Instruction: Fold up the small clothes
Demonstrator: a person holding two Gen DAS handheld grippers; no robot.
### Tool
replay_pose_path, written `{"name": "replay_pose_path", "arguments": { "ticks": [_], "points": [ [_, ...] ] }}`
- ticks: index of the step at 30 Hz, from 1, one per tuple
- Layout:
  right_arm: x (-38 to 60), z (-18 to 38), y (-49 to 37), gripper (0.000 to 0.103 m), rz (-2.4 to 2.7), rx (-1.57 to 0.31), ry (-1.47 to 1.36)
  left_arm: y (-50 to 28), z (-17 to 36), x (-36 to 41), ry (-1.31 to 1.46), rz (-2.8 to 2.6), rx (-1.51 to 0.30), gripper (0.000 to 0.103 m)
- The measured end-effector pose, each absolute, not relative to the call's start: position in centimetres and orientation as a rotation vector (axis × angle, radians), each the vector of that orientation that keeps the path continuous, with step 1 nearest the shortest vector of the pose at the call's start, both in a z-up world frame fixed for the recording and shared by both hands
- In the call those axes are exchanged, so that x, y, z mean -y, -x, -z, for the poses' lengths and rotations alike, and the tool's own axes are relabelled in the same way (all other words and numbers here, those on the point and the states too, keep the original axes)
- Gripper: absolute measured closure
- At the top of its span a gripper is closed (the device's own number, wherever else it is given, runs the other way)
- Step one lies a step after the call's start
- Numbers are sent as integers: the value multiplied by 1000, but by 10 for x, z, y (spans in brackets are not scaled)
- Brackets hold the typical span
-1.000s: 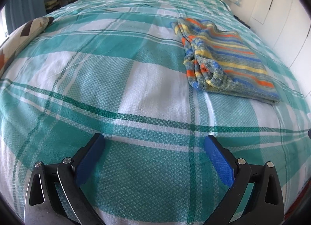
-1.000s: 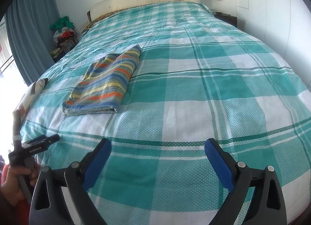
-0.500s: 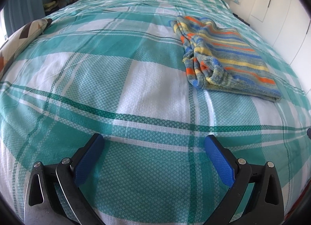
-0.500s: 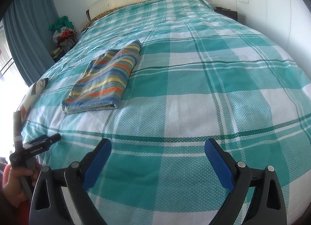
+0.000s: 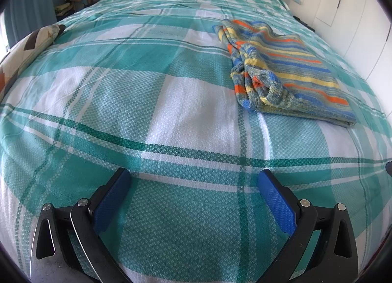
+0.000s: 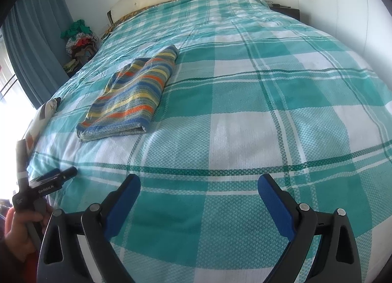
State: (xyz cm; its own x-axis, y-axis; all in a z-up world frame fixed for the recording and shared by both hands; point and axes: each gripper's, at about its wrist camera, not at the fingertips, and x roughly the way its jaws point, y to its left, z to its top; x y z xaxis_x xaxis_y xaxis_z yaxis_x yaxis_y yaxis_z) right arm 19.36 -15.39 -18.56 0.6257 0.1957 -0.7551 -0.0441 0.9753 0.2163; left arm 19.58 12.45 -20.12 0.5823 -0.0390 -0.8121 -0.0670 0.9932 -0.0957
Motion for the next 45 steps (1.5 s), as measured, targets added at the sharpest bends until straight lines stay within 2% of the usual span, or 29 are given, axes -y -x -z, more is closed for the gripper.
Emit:
{"name": "replay_pose_path", "arguments": {
  "ticks": [18,20,24,27,31,33,36,38,39,40,41,43,45],
  "points": [
    [154,190,-197,7,-139,-887,-188,-199,196,-128,138,15,-986,1],
    [157,189,-198,7,-138,-885,-189,-199,187,-136,171,33,-995,2],
    [170,176,-211,7,-167,-862,-267,-206,151,-165,378,107,-886,2],
    [175,160,-244,7,-221,-826,-337,-240,139,-162,466,227,-895,2],
    [158,153,-315,7,-406,-836,-434,-308,148,-125,398,368,-1002,2],
    [145,163,-353,8,-477,-887,-479,-336,162,-114,337,326,-1046,2],
    [123,193,-404,14,-525,-1009,-517,-370,188,-109,324,287,-1132,2],
    [110,214,-424,20,-528,-1082,-541,-377,189,-104,308,263,-1114,3],
    [102,224,-431,33,-542,-1098,-558,-379,188,-99,301,262,-1107,13],
    [94,228,-432,61,-552,-1100,-553,-382,188,-93,286,280,-1108,63],
    [86,230,-433,69,-526,-1109,-509,-385,189,-87,268,303,-1128,84],
    [73,220,-428,77,-473,-1078,-416,-389,183,-80,254,279,-1143,87],
    [64,200,-417,79,-452,-1017,-338,-387,162,-76,226,279,-1097,88]
  ]
}}
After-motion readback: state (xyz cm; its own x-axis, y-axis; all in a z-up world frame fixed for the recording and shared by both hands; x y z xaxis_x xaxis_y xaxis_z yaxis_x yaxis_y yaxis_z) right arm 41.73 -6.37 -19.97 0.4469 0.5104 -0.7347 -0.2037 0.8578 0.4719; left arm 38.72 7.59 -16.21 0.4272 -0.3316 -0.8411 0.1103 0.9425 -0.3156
